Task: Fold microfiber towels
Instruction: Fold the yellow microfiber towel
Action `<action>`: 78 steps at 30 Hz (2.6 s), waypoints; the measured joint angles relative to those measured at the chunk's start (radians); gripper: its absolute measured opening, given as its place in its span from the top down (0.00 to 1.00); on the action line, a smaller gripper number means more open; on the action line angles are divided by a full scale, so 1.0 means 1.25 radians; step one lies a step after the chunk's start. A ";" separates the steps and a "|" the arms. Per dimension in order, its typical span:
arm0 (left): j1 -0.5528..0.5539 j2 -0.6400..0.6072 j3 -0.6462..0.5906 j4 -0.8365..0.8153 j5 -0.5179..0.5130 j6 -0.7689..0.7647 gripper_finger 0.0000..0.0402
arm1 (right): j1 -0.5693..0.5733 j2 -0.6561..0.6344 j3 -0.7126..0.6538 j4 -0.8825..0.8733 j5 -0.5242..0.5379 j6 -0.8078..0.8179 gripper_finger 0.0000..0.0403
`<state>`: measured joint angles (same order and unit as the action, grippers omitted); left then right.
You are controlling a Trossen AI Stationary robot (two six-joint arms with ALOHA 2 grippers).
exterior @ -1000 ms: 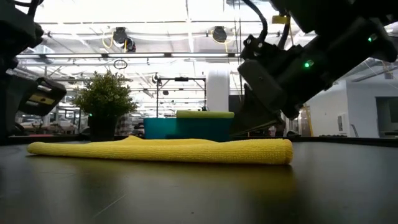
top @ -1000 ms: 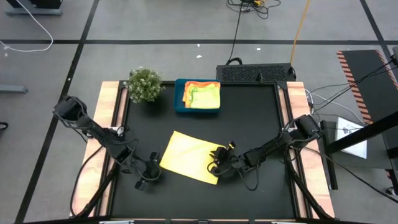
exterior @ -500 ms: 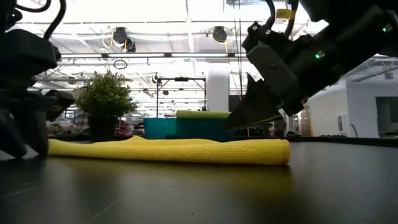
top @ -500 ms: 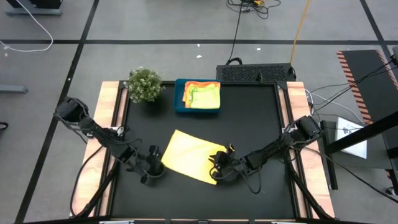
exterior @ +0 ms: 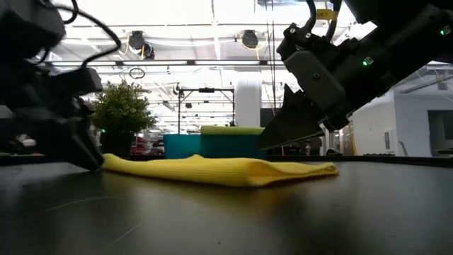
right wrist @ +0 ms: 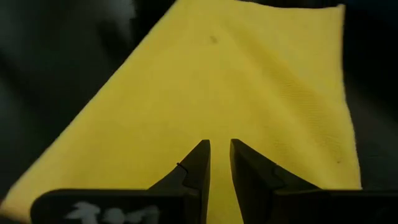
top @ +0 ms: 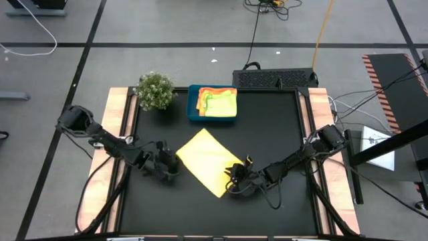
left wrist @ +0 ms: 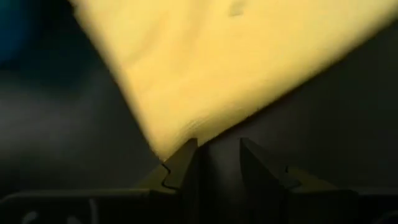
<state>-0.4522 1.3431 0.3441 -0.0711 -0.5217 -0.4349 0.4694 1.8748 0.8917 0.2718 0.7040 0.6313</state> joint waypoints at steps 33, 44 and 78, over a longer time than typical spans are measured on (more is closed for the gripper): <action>-0.041 0.157 0.117 0.556 0.171 0.218 0.70 | -0.037 0.000 0.000 -0.030 0.043 -0.001 0.87; -0.036 0.323 0.264 0.556 0.174 0.262 0.70 | -0.028 -0.004 0.000 -0.031 0.043 -0.013 0.87; -0.087 0.296 0.356 -0.002 0.310 0.222 0.70 | -0.007 -0.013 0.000 0.003 -0.010 -0.035 0.87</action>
<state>-0.5604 1.7134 0.7891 -0.0734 -0.1339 -0.1570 0.4602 1.8587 0.8917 0.2756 0.6919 0.5881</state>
